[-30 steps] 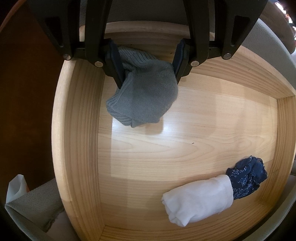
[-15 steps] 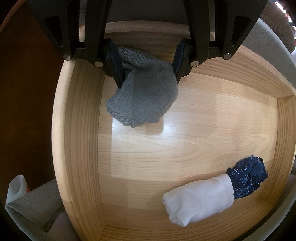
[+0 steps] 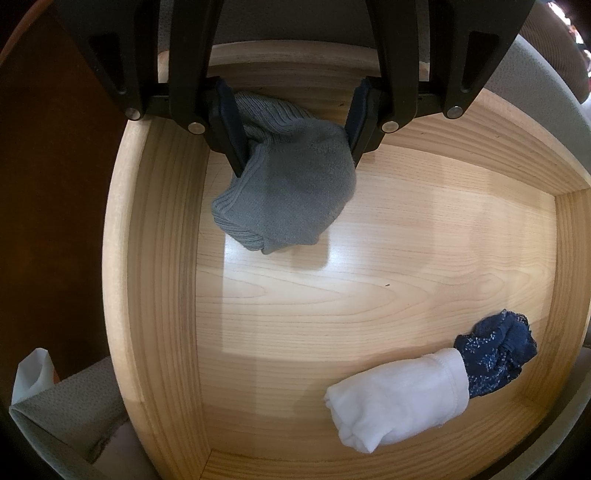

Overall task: Take underwear out of drawer
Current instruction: 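Carry the red sock into the white box and open the left gripper, then return the left gripper to the drawer while the right gripper lifts the grey sock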

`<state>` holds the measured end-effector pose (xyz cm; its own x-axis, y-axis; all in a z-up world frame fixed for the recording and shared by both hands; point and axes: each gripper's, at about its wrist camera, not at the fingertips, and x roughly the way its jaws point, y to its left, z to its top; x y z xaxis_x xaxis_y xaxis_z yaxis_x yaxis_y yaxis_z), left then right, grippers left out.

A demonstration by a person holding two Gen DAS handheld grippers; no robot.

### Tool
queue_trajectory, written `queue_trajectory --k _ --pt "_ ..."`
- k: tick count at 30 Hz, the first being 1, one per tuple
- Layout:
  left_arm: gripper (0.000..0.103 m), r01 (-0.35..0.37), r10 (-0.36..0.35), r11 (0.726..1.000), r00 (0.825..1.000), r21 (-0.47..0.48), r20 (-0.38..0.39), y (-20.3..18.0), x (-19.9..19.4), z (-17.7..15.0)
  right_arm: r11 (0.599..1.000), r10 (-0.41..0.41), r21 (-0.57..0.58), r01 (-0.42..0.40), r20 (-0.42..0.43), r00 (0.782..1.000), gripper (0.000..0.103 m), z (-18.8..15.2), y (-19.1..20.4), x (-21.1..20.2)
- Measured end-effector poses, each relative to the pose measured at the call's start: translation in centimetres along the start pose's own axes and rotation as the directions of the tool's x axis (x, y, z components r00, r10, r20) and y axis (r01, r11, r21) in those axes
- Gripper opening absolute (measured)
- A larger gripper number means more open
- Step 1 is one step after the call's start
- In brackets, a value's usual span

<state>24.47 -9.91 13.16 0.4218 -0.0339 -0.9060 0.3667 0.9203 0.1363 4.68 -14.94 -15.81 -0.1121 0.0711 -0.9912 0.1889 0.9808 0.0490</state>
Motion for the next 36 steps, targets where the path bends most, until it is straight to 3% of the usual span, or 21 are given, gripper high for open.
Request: queue_trajectory --k 3,8,18,27,32,36 --pt "0.059 -0.007 0.007 1.000 1.000 -0.011 -0.011 0.1 0.0 -0.2 1.000 0.004 0.007 -0.004 0.002 1.000 0.048 0.0 0.1 -0.1" --pt "0.064 0.041 -0.043 0.997 0.998 -0.063 -0.036 1.0 -0.1 -0.7 1.000 0.005 0.004 -0.005 0.003 1.000 0.048 0.1 0.2 -0.1" --pt "0.064 0.036 -0.034 0.995 0.999 -0.096 0.013 3.3 -3.6 -2.0 1.000 0.001 0.002 -0.001 0.000 1.000 0.048 0.2 0.1 0.1" --pt "0.064 0.000 0.000 0.997 1.000 -0.078 -0.004 4.2 -4.2 -8.9 1.000 -0.006 -0.008 0.006 -0.005 1.000 0.048 0.2 0.4 0.1" --pt "0.064 -0.061 0.061 0.996 0.998 -0.061 -0.007 3.3 -1.9 -14.6 1.000 0.000 -0.008 0.000 0.000 1.000 0.046 0.2 0.5 0.0" --pt "0.064 -0.077 0.074 0.992 0.997 -0.104 -0.031 2.6 1.1 -18.5 1.000 0.013 0.000 -0.013 0.018 1.000 0.042 0.0 0.2 -0.2"
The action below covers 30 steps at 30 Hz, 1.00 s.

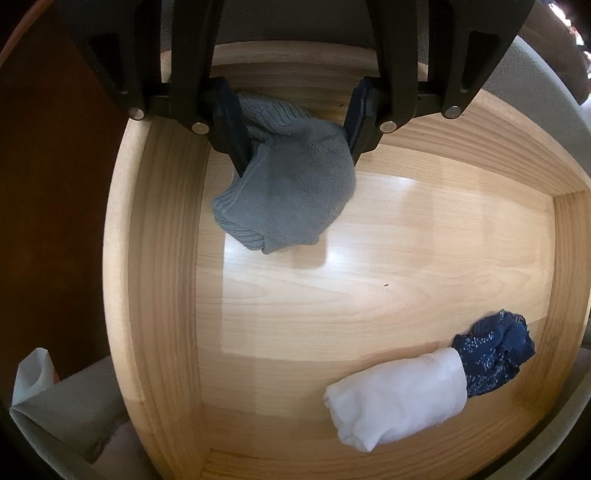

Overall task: Take underwear out of drawer
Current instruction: 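Return the left gripper to the drawer while the right gripper lifts the grey sock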

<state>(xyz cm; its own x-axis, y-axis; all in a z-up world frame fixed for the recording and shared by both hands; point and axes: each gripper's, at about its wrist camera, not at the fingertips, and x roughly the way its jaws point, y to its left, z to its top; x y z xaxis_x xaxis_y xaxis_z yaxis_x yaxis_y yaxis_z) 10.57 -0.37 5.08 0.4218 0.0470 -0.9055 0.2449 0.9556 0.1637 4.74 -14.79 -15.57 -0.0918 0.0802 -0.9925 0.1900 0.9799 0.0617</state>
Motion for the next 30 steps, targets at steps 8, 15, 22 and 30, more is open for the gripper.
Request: queue_trajectory --k 8,15,22,30 --pt "0.064 -0.046 0.041 0.993 0.998 -0.108 -0.046 -0.2 5.4 -4.6 0.999 0.023 -0.038 -0.019 0.117 0.993 0.040 -0.6 0.5 -2.0" --pt "0.064 -0.037 0.024 0.968 0.998 -0.248 -0.056 1.6 7.7 -6.0 0.997 0.052 -0.075 -0.031 0.301 0.952 0.040 -1.6 0.9 -5.7" --pt "0.064 -0.033 0.029 0.969 0.999 -0.245 -0.018 1.4 7.4 -6.1 0.992 0.095 -0.116 -0.050 0.427 0.899 0.040 -2.6 0.7 -12.8" --pt "0.064 -0.008 0.007 0.976 1.000 -0.218 -0.006 1.1 7.3 -6.1 0.987 0.109 -0.160 -0.022 0.560 0.821 0.040 -0.7 0.7 -24.5"
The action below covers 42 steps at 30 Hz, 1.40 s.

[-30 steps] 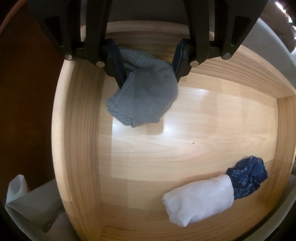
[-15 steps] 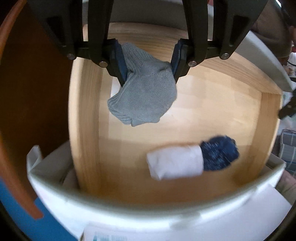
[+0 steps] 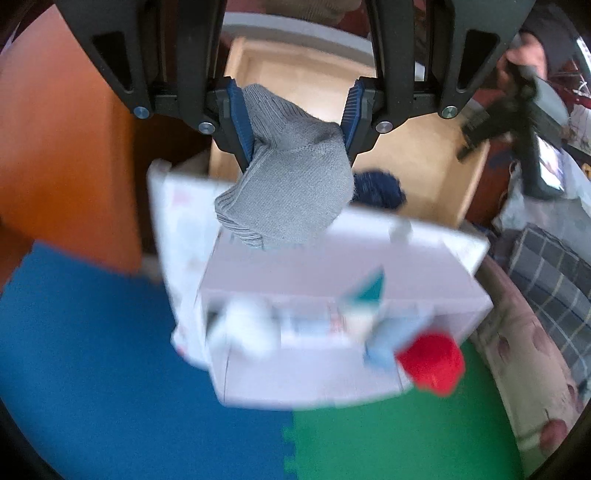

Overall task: Take underwear out of drawer
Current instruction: 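Return the left gripper to the drawer while the right gripper lifts the grey sock, then carry the grey sock into the white box and open the right gripper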

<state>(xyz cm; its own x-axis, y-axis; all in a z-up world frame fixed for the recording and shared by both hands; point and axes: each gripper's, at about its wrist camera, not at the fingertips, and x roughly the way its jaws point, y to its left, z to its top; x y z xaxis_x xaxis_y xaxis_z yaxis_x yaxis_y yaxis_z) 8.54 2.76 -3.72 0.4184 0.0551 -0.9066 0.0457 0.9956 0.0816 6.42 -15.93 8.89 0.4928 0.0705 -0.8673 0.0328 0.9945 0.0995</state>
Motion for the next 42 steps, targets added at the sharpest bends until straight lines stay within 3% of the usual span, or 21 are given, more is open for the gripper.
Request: queue_trajectory --k 7,11,17,23,27,31,38,42 --pt "0.064 0.042 -0.040 0.998 0.999 0.055 -0.030 -0.8 0.5 -0.1 0.999 -0.027 -0.044 0.029 0.054 0.998 0.040 8.1 0.5 -1.6" --pt "0.064 0.069 -0.064 0.994 0.996 0.084 -0.063 -1.1 1.1 -0.1 0.994 -0.060 -0.085 0.064 0.058 0.997 0.040 11.3 1.7 0.8" --pt "0.064 0.114 -0.099 0.981 0.990 0.155 -0.101 -1.7 2.0 0.1 0.989 -0.076 -0.129 0.074 -0.016 0.997 0.040 13.9 2.2 6.8" --pt "0.064 0.082 -0.064 0.987 0.989 0.137 -0.133 -1.1 3.2 0.4 0.989 -0.078 -0.130 0.067 -0.085 0.993 0.044 13.1 1.8 11.8" --pt "0.064 0.092 -0.079 0.992 0.986 0.082 -0.148 -0.1 3.6 0.6 0.984 -0.072 -0.166 0.060 -0.072 0.995 0.051 12.6 2.3 12.2" --pt "0.064 0.072 -0.064 0.996 0.986 0.044 -0.156 0.6 3.9 0.7 0.983 -0.046 -0.178 0.043 -0.014 0.999 0.062 12.2 2.9 10.5" --pt "0.064 0.047 -0.041 0.998 0.987 0.039 -0.155 0.6 3.8 0.7 0.972 0.008 -0.236 0.019 0.112 0.994 0.062 9.1 2.3 4.2" --pt "0.064 0.036 -0.030 0.999 0.988 0.039 -0.153 0.3 3.9 0.8 0.947 0.067 -0.321 -0.021 0.132 0.989 0.061 4.8 2.1 1.3"
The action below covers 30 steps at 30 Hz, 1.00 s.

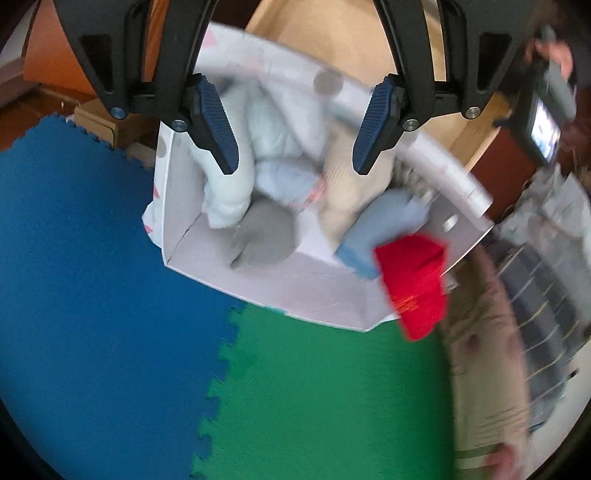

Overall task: Take underwear out of drawer
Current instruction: 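Carry the grey sock into the white box and open the right gripper, then move the right gripper back down into the drawer toward the white sock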

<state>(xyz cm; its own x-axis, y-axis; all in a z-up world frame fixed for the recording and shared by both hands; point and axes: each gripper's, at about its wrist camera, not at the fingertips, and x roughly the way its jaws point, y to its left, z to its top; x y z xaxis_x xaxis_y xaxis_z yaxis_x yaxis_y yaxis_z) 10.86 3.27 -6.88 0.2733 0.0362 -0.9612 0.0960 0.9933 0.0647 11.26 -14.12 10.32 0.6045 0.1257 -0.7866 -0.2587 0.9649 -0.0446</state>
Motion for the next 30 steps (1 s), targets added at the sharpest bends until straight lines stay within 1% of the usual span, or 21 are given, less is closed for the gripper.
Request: queue_trajectory --k 2,4,8,11,14,16,20,22,24,26,28,29,30 --pt "0.064 -0.003 0.003 1.000 1.000 -0.002 -0.001 0.0 0.0 0.0 0.998 0.023 -0.064 -0.024 -0.016 1.000 0.060 -2.1 1.0 -0.4" --pt "0.064 -0.003 0.003 1.000 1.000 -0.002 -0.002 -0.1 0.0 0.0 0.991 0.028 -0.129 -0.033 -0.043 0.999 0.060 -4.1 2.4 -0.1" --pt "0.064 -0.005 0.005 1.000 1.000 -0.001 -0.007 -0.1 0.0 0.0 0.971 0.048 -0.227 -0.078 -0.133 0.990 0.053 -8.3 5.1 2.1" --pt "0.064 0.001 -0.001 1.000 1.000 -0.006 -0.003 -0.1 0.0 0.0 0.957 0.065 -0.266 -0.113 -0.183 0.981 0.050 -10.3 6.3 4.3" --pt "0.064 0.024 -0.024 0.999 1.000 -0.022 0.000 0.4 -0.1 0.0 0.947 0.073 -0.293 -0.131 -0.200 0.977 0.049 -11.0 6.8 6.3" --pt "0.064 0.040 -0.040 0.999 0.999 -0.034 0.002 0.8 -0.1 0.0 0.942 0.083 -0.302 -0.145 -0.209 0.974 0.049 -10.9 6.7 7.7" --pt "0.064 0.045 -0.044 0.998 0.999 -0.036 0.004 0.9 -0.2 0.0 0.921 0.069 -0.357 -0.153 -0.236 0.969 0.049 -11.2 7.8 10.8" --pt "0.064 0.041 -0.041 0.999 0.999 -0.034 0.001 0.8 -0.1 0.0 0.915 0.083 -0.365 -0.171 -0.246 0.966 0.047 -11.5 8.1 11.7" --pt "0.064 0.039 -0.039 0.999 0.999 -0.032 -0.006 0.7 0.0 0.0 0.905 0.073 -0.392 -0.164 -0.238 0.969 0.047 -11.3 8.5 12.5" --pt "0.064 0.042 -0.043 0.998 0.999 -0.036 -0.009 0.8 0.0 0.0 0.894 0.075 -0.411 -0.177 -0.252 0.965 0.047 -11.0 8.8 13.4" --pt "0.064 0.042 -0.043 0.998 0.999 -0.037 -0.009 0.8 0.0 0.0 0.883 0.053 -0.443 -0.156 -0.236 0.970 0.046 -11.2 9.1 13.8" --pt "0.064 0.042 -0.042 0.998 0.999 -0.036 -0.008 0.8 -0.1 0.0 0.870 0.058 -0.464 -0.167 -0.241 0.969 0.046 -11.4 9.4 13.8" --pt "0.064 0.040 -0.040 0.999 0.999 -0.036 -0.008 0.7 0.0 0.0 0.864 0.050 -0.476 -0.161 -0.237 0.970 0.046 -11.5 9.6 13.9"
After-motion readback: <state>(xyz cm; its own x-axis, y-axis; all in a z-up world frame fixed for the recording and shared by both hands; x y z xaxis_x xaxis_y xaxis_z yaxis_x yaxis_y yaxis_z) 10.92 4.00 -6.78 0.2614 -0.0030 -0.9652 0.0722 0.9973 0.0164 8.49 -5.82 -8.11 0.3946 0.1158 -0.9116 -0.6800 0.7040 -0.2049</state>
